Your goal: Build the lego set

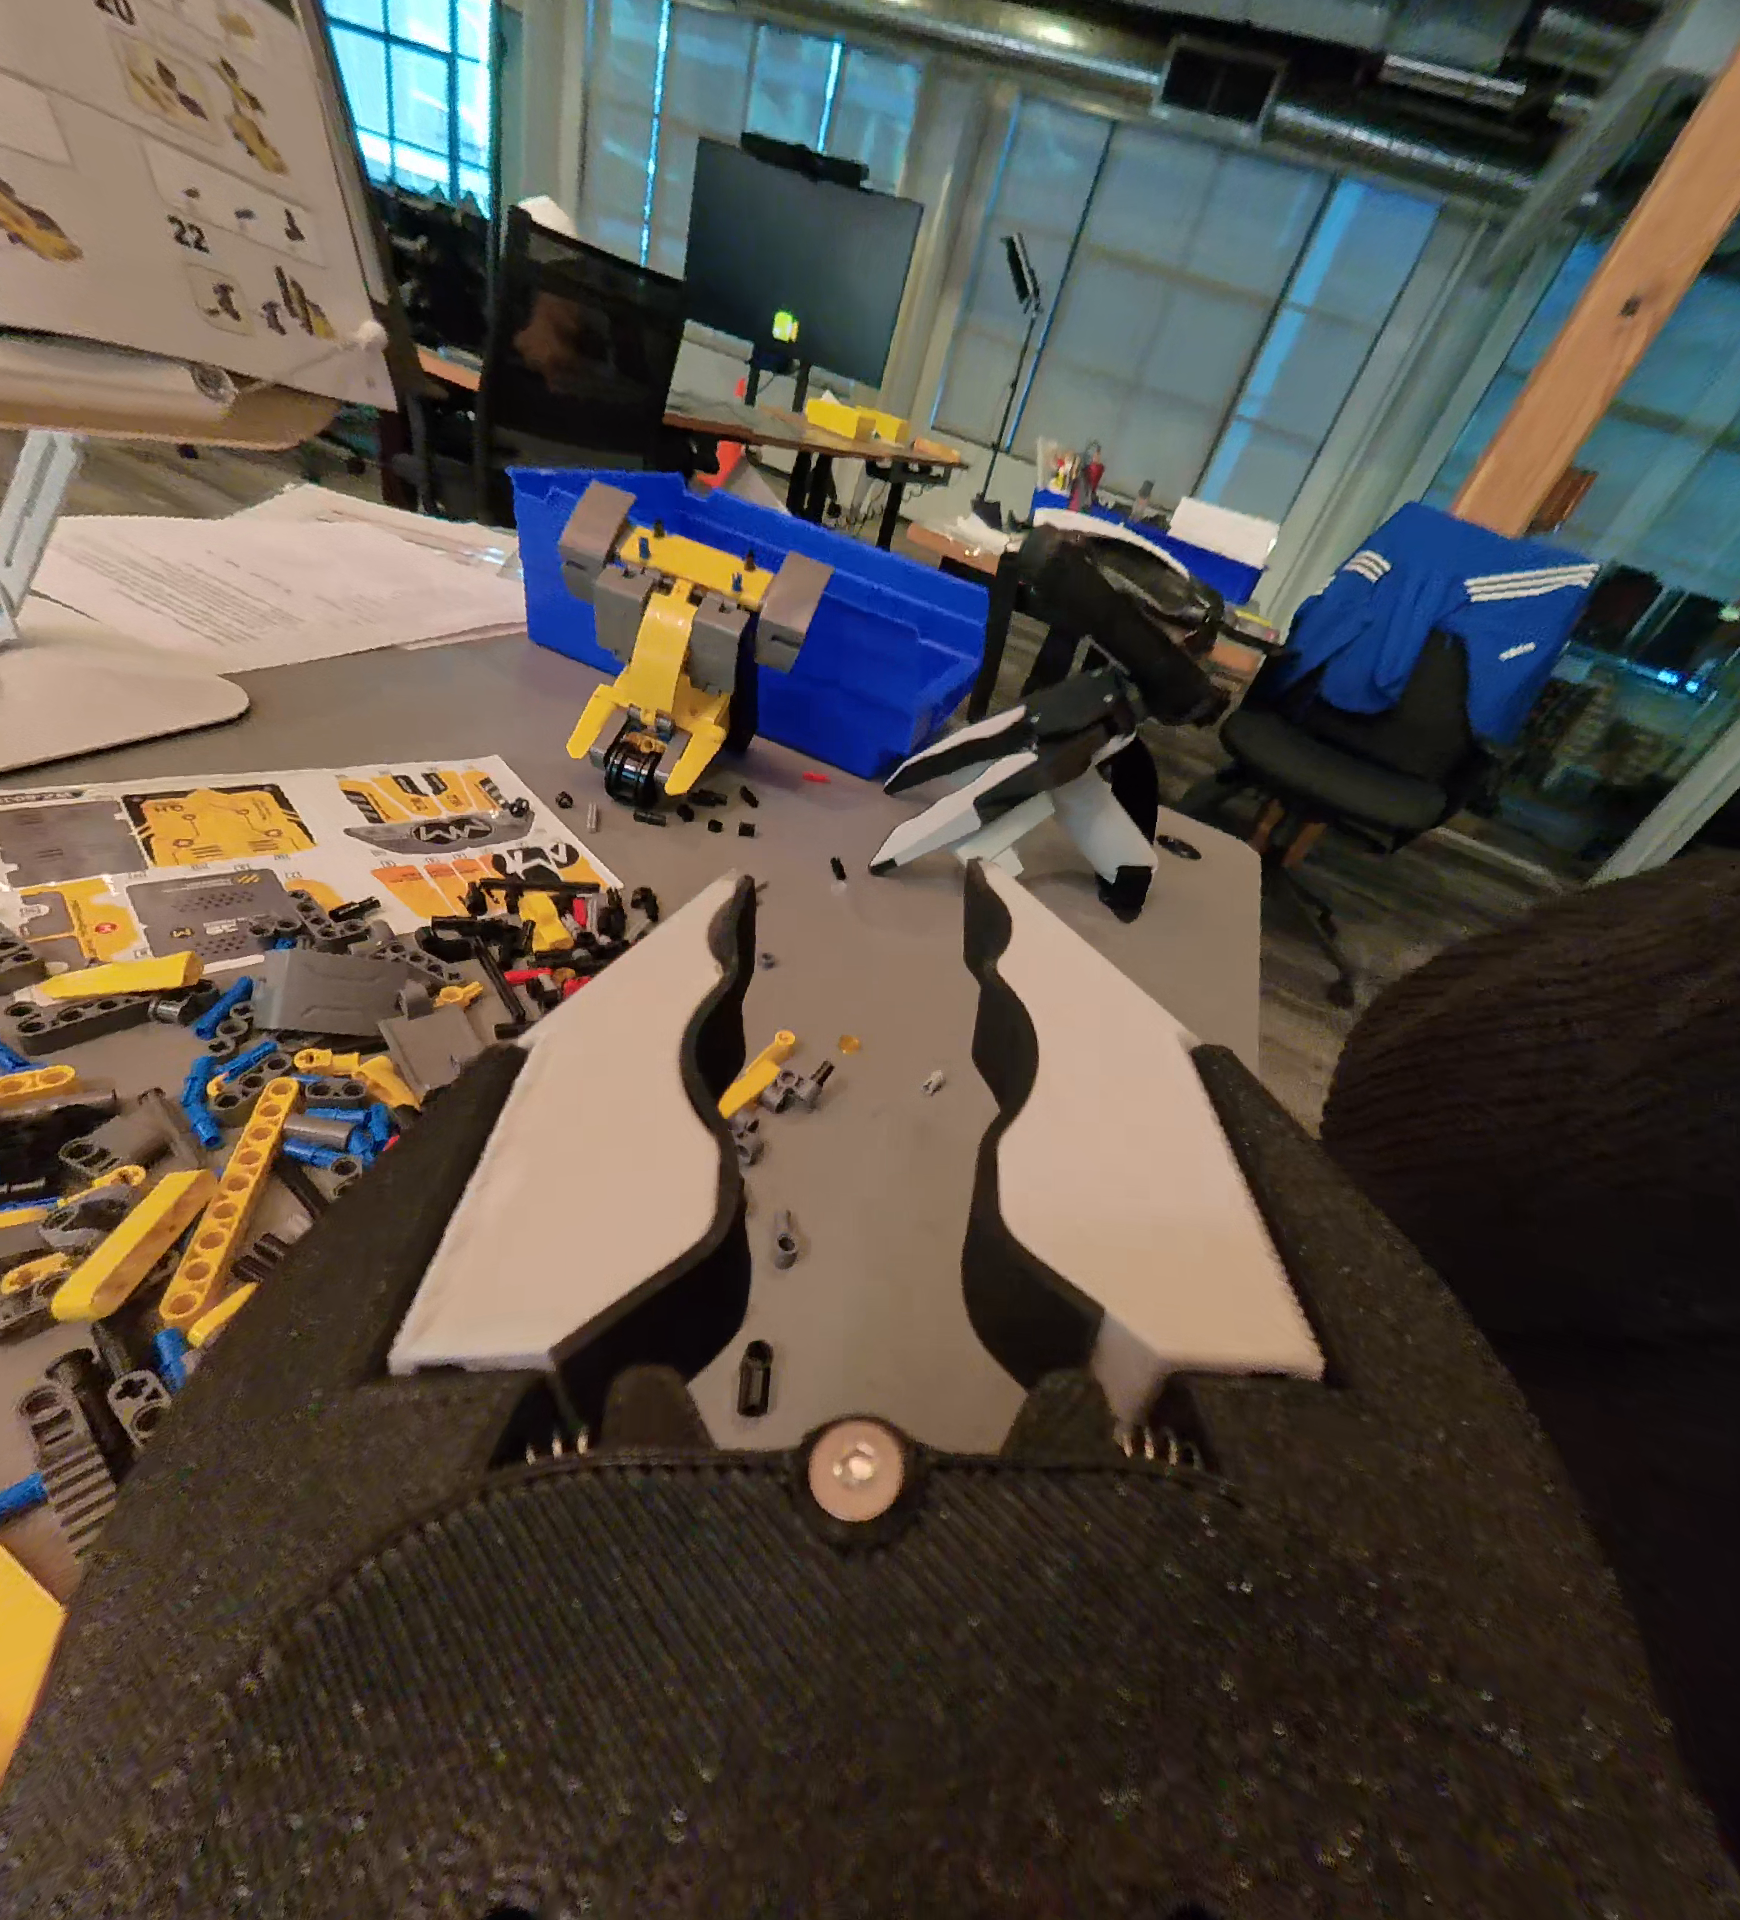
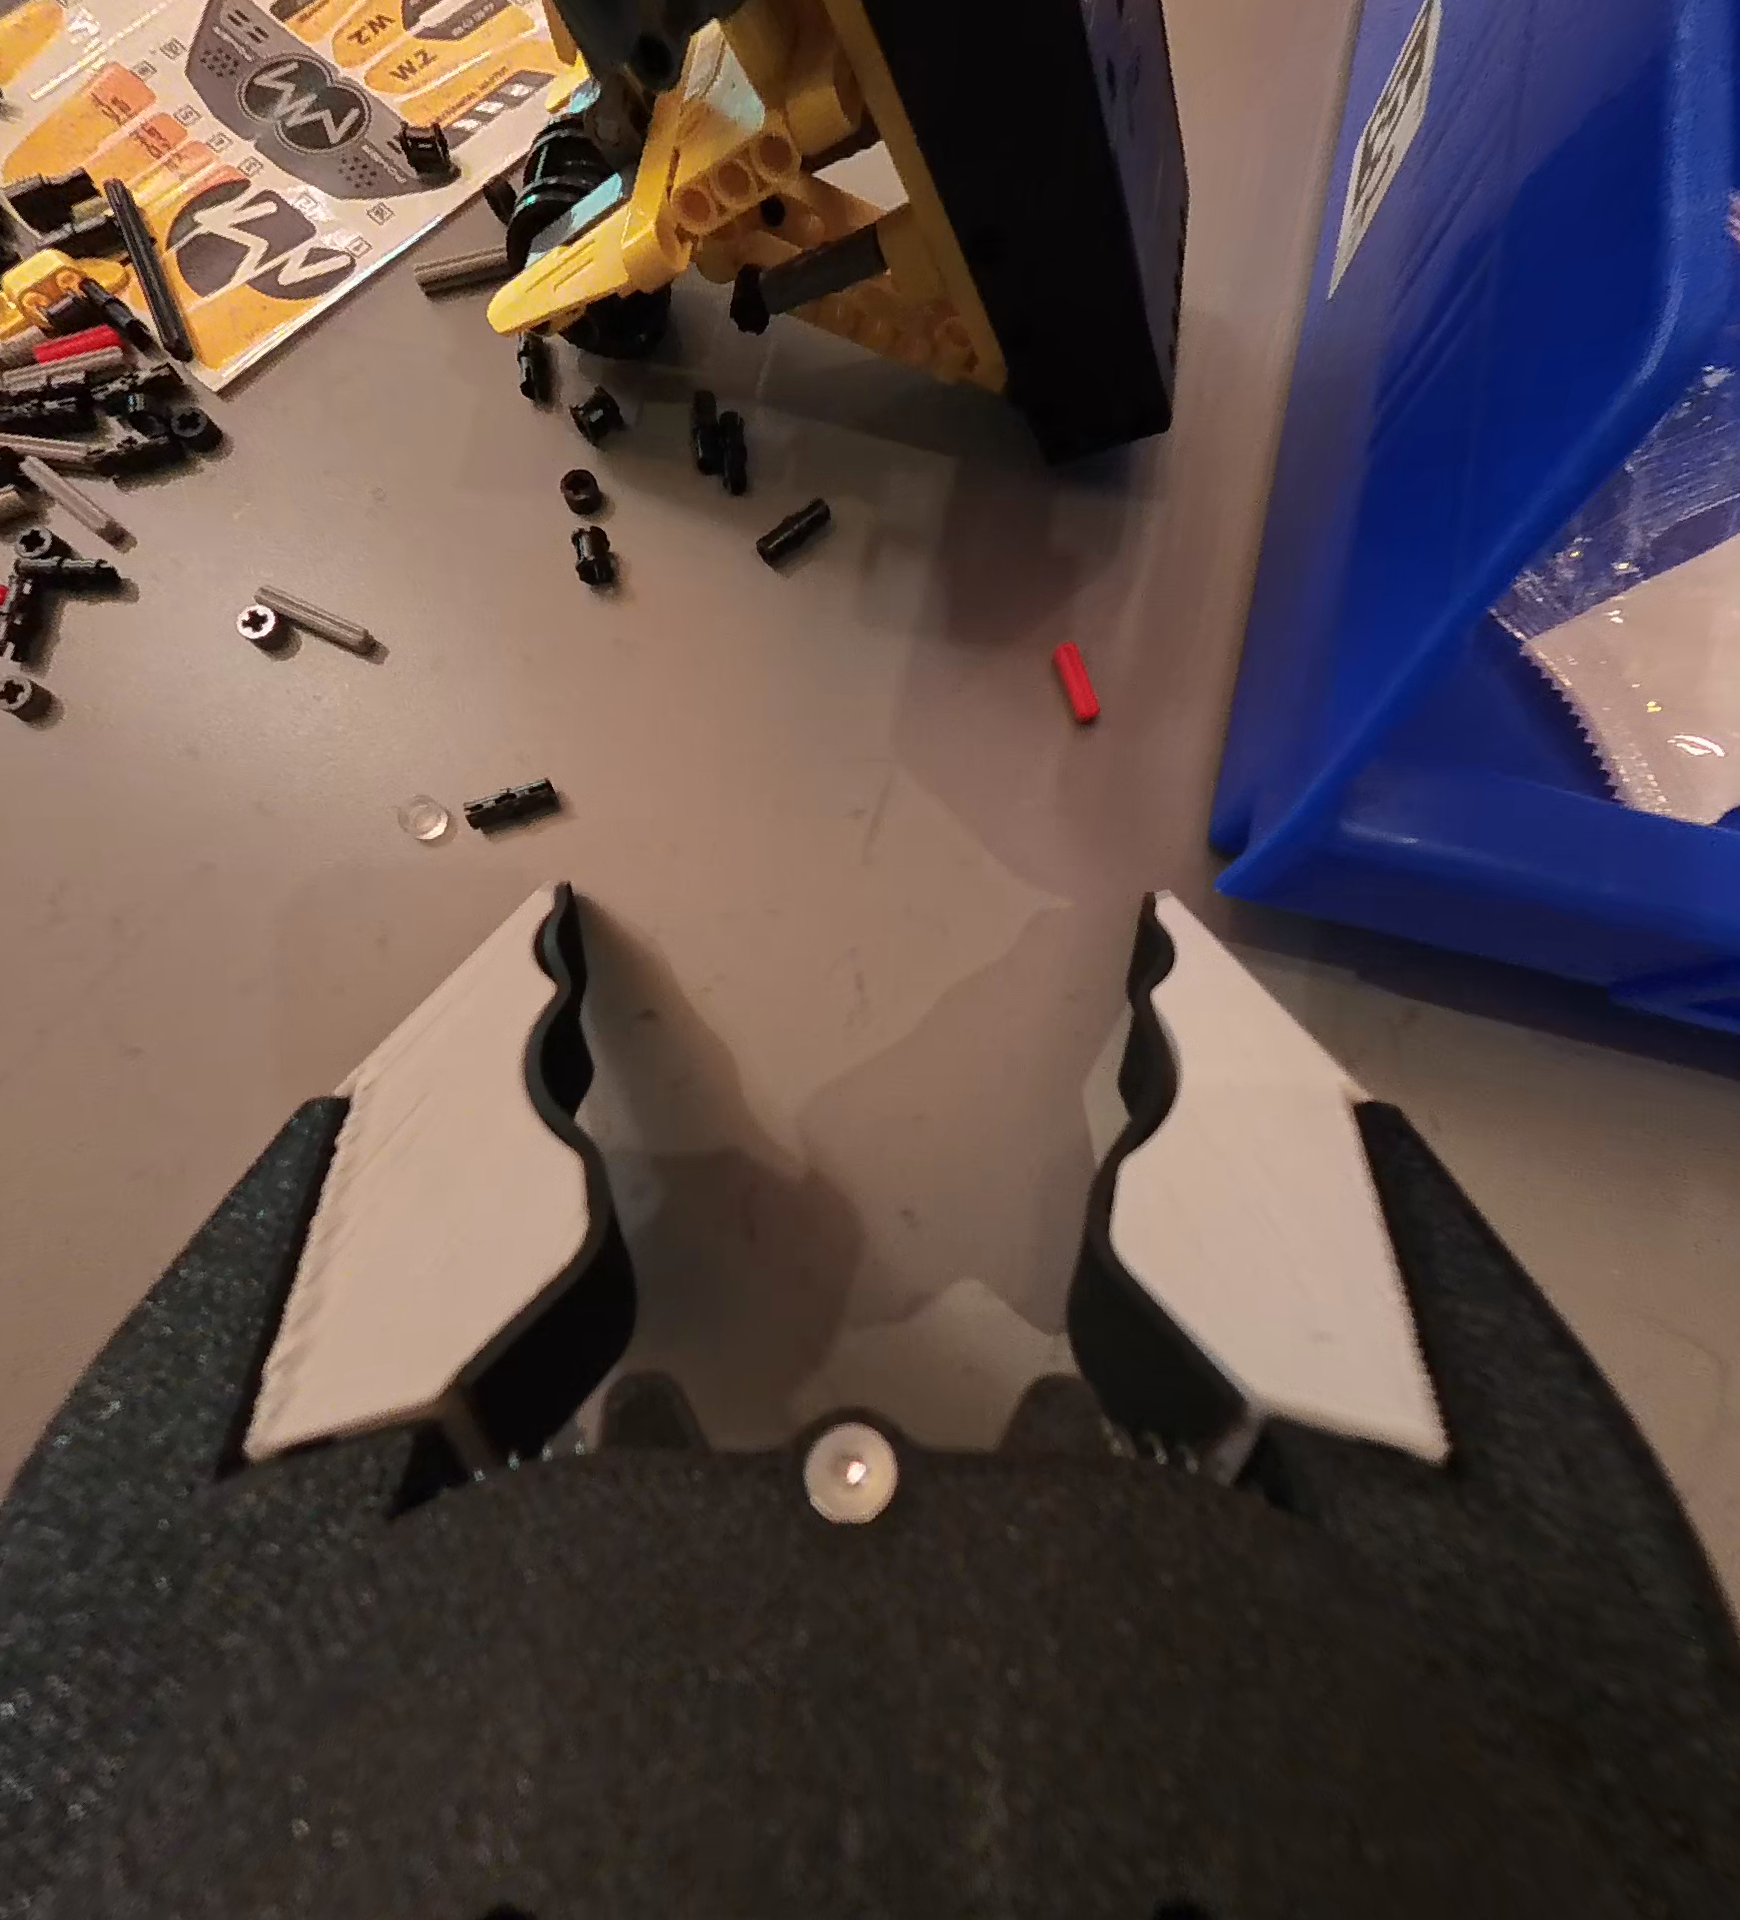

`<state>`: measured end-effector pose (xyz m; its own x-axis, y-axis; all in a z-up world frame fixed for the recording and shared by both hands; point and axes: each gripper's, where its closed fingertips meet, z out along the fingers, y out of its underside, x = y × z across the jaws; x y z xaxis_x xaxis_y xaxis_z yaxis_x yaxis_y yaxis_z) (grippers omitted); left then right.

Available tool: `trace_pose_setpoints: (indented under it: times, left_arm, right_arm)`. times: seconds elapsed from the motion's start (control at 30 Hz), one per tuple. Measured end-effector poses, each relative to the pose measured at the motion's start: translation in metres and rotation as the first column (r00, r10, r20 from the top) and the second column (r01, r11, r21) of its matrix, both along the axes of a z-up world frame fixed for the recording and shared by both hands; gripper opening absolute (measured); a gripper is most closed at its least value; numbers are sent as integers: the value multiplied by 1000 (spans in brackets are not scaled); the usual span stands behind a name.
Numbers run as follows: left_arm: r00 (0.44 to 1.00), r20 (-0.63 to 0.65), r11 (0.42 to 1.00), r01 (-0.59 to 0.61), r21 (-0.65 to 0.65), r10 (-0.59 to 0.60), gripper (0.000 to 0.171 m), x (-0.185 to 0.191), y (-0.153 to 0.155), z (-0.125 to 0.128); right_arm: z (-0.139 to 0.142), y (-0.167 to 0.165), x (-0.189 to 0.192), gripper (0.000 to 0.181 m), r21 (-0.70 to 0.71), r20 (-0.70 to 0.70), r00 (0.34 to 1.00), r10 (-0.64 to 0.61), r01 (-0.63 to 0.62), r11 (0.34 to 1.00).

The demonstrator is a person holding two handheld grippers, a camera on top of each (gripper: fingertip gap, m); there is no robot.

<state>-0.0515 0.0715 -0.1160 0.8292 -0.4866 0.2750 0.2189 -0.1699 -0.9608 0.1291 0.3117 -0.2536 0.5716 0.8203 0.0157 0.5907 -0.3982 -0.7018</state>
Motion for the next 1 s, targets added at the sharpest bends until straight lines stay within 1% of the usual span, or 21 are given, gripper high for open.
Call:
trace_pose_setpoints:
  times: [0.13,0.2,0.3,0.37,0.47,0.6,0.73,1.0]
  left_arm:
    - [999,12,999,-44,23,44,39,14,-8,3]
    - [997,7,996,-79,33,78,39,25,-14,0]
    - [990,1,990,-138,4,138,38,34,-15,-8]
    - [991,17,991,-134,-23,134,39,42,-18,-9]
    - [988,29,988,-155,1,155,38,53,-31,-9]
    - [978,53,978,-205,29,203,38,75,-53,-18]
    - [976,102,981,-193,14,191,38,111,-78,-27]
    - [986,28,987,-162,-19,162,39,178,-136,-39]
  right_arm:
    - [0,0,0,104,0,0,1000,0,0,1000]
    - [0,0,0,104,0,0,1000,0,0,1000]
    - [0,0,0,104,0,0,1000,0,0,1000]
    - [0,0,0,104,0,0,1000,0,0,1000]
    - [0,0,0,104,0,0,1000,0,0,1000]
    - [0,0,0,104,0,0,1000,0,0,1000]
    - [0,0,0,104,0,0,1000,0,0,1000]
    - [0,0,0,104,0,0,1000,0,0,1000]
